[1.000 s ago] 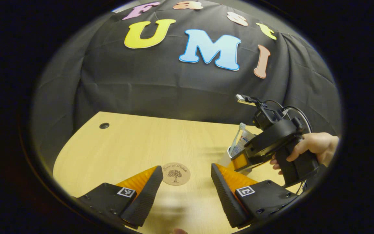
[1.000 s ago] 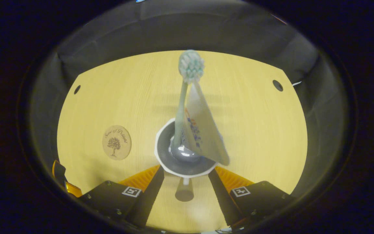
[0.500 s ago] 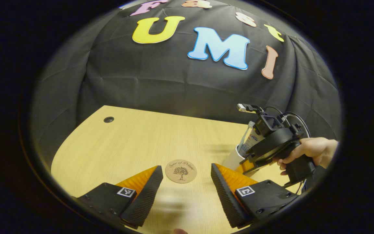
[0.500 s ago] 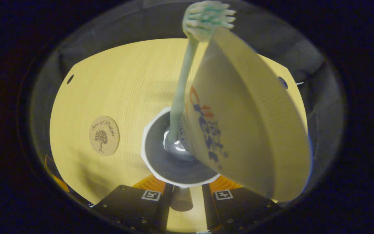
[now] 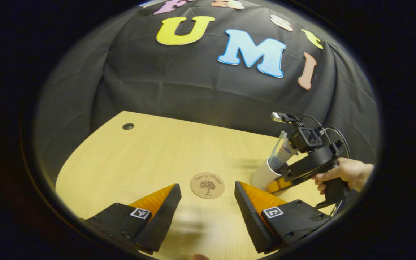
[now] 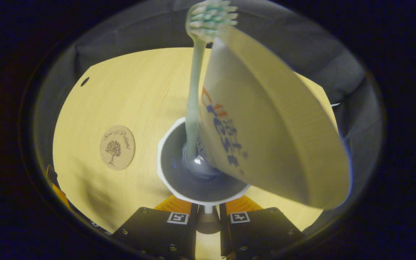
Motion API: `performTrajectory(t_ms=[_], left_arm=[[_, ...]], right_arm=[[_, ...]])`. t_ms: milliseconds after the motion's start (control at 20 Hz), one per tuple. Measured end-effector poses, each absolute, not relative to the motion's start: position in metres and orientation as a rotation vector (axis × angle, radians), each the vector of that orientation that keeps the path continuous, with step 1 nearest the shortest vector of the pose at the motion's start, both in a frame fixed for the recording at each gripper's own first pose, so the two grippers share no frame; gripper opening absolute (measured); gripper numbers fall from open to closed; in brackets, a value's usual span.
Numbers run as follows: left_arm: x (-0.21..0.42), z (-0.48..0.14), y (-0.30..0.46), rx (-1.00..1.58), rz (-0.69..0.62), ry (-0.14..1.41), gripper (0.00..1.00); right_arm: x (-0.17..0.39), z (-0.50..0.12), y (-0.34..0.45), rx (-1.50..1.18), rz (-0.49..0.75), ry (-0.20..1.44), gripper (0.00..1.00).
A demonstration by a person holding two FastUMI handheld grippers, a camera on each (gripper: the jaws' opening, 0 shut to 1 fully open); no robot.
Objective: Put the toothbrush and toothpaste on the desktop into the cup, then pick up the cup and place it on the coaster on the desktop.
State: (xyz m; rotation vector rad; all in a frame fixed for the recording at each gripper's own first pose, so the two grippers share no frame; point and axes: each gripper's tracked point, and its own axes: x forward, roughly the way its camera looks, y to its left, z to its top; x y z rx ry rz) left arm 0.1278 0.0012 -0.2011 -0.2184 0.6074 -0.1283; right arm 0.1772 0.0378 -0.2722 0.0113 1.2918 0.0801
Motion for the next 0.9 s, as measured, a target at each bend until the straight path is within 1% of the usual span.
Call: performTrajectory(t_ms=[50,100,200,250,300,450,500,600,650,700,750,800,850,900], left_arm=[[0.125,-0.201,0.005,-0.218,-0.121,0.608,0.94],[0.124,-0.202,0.008,-0.220,-0.114,0.608,0.97],[0.119,-0.202,0.013,-0.232,-0.100,0.616,0.97],[0.116,-0.203,0.017,-0.235,-0.092,0.619,0.94],[0.112,-0.203,0.020,-0.235,-0.085,0.623,0.97],[0.100,-0.204,0.032,-0.225,-0.071,0.623,0.97],[0.097,-0.204,0.036,-0.224,-0.067,0.623,0.94],[0.092,-0.204,0.042,-0.229,-0.061,0.625,0.94],[0.090,-0.204,0.046,-0.231,-0.058,0.626,0.97],[0.087,-0.204,0.050,-0.233,-0.054,0.626,0.94],[0.084,-0.204,0.053,-0.236,-0.053,0.626,0.94],[0.082,-0.204,0.057,-0.237,-0.052,0.628,0.97],[0.080,-0.204,0.059,-0.238,-0.050,0.631,0.97],[0.079,-0.206,0.062,-0.239,-0.049,0.636,0.97]], right_arm=[[0.178,-0.268,0.043,0.016,0.092,1.284,0.27],[0.178,-0.262,0.048,0.021,0.103,1.277,0.27],[0.177,-0.255,0.063,0.033,0.127,1.259,0.25],[0.176,-0.253,0.072,0.041,0.142,1.258,0.27],[0.176,-0.250,0.081,0.053,0.156,1.256,0.27],[0.175,-0.245,0.102,0.046,0.191,1.251,0.27],[0.175,-0.243,0.109,0.042,0.199,1.248,0.27],[0.176,-0.240,0.125,0.047,0.217,1.244,0.27],[0.177,-0.238,0.133,0.047,0.227,1.244,0.27],[0.178,-0.235,0.139,0.046,0.235,1.243,0.29],[0.180,-0.232,0.146,0.043,0.243,1.241,0.29],[0.182,-0.232,0.154,0.038,0.250,1.239,0.27],[0.184,-0.232,0.160,0.032,0.255,1.239,0.27],[0.187,-0.232,0.167,0.024,0.259,1.242,0.24]])
